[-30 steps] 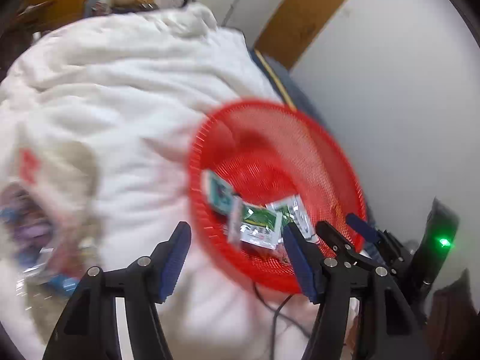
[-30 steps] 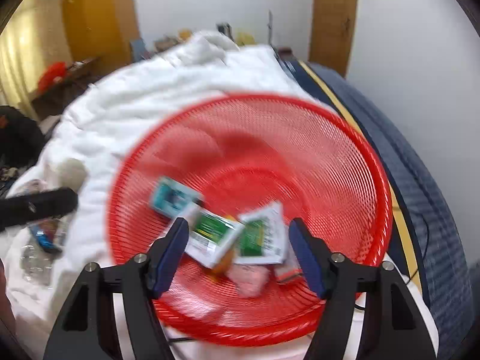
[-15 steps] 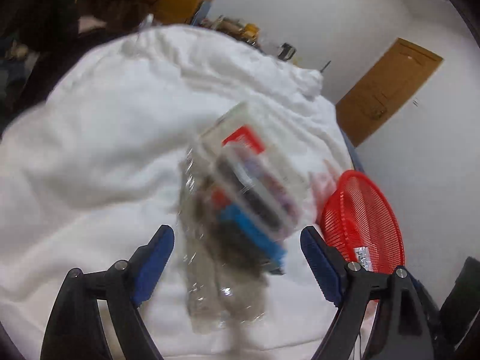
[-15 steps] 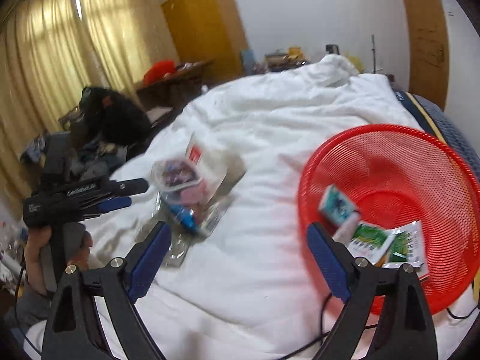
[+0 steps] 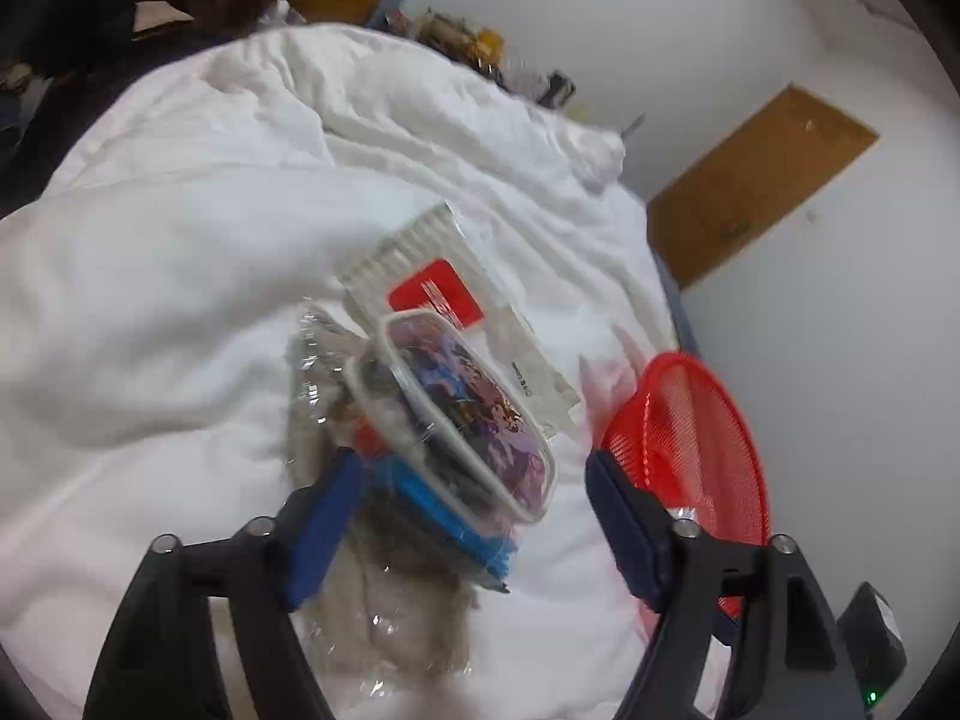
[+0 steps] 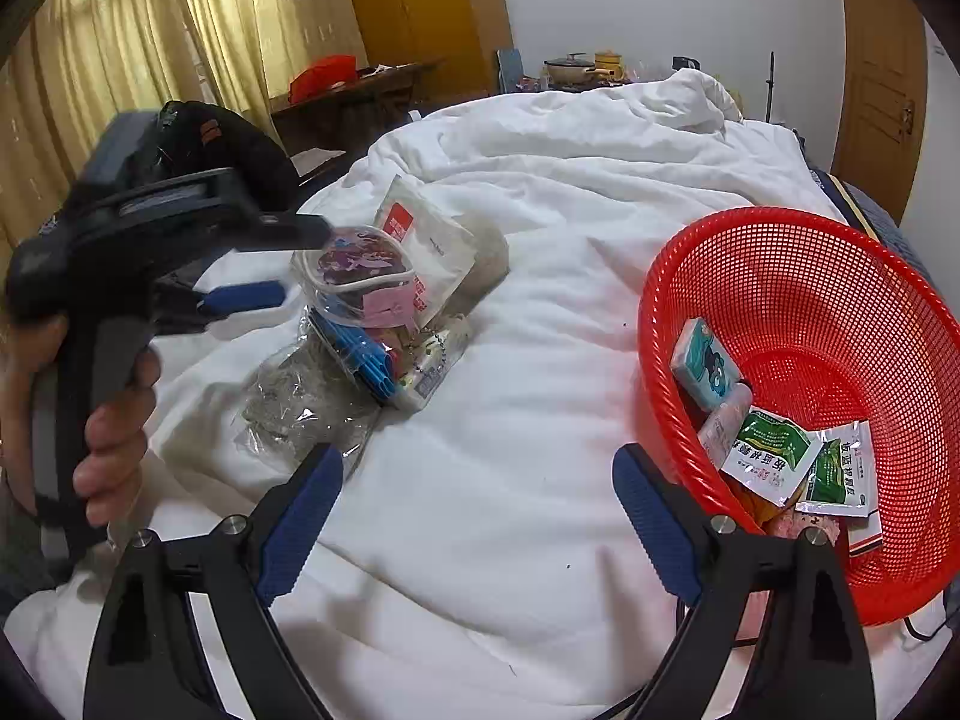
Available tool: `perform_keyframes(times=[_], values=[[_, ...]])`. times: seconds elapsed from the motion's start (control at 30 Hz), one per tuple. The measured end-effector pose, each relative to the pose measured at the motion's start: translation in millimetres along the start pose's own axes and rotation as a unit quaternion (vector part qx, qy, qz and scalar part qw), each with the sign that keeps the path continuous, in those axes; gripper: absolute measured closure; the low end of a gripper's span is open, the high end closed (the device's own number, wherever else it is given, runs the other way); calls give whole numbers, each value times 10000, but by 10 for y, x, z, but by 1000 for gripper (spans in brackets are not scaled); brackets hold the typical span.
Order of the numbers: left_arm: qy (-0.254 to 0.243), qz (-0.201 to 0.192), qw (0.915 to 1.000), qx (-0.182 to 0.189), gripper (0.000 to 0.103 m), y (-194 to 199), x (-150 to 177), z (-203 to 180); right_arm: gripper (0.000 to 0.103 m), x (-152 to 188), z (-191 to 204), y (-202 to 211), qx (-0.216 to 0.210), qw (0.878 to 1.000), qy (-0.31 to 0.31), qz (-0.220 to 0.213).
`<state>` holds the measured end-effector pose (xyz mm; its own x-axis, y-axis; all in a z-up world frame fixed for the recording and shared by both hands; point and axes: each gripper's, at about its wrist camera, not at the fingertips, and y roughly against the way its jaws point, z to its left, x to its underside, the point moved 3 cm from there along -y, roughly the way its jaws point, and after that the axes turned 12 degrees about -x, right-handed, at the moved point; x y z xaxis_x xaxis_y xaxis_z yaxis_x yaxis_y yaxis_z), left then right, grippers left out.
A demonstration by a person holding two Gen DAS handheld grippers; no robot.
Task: Organize soft objects
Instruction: 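Grasp the clear sticker box with the left tool while the right tool grasps the straw bag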
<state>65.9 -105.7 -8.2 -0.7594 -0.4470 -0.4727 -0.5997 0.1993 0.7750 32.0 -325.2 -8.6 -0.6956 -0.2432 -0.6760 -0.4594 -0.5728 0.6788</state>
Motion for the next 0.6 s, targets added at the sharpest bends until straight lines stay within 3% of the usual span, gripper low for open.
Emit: perform_keyframes(times=[0.1, 0.13, 0.27, 0.37, 0.6], values=[[-57, 340, 9994, -17, 46, -185, -79, -74, 12, 8, 5, -4, -3, 10000, 5, 8], [24, 479, 9988, -33, 58, -257, -92, -73, 12, 6, 12, 1, 10, 10000, 20, 1], [237, 461, 9986, -31, 69, -341, -142, -38, 12, 1, 20, 9, 22, 10000, 54, -18], [255, 472, 9985, 146, 77, -311, -142, -13, 12, -4, 14, 9, -19, 10000, 25, -10], [260, 316, 9961, 775, 78, 39, -44, 183, 12, -259, 71, 2, -133, 9996, 120, 203]])
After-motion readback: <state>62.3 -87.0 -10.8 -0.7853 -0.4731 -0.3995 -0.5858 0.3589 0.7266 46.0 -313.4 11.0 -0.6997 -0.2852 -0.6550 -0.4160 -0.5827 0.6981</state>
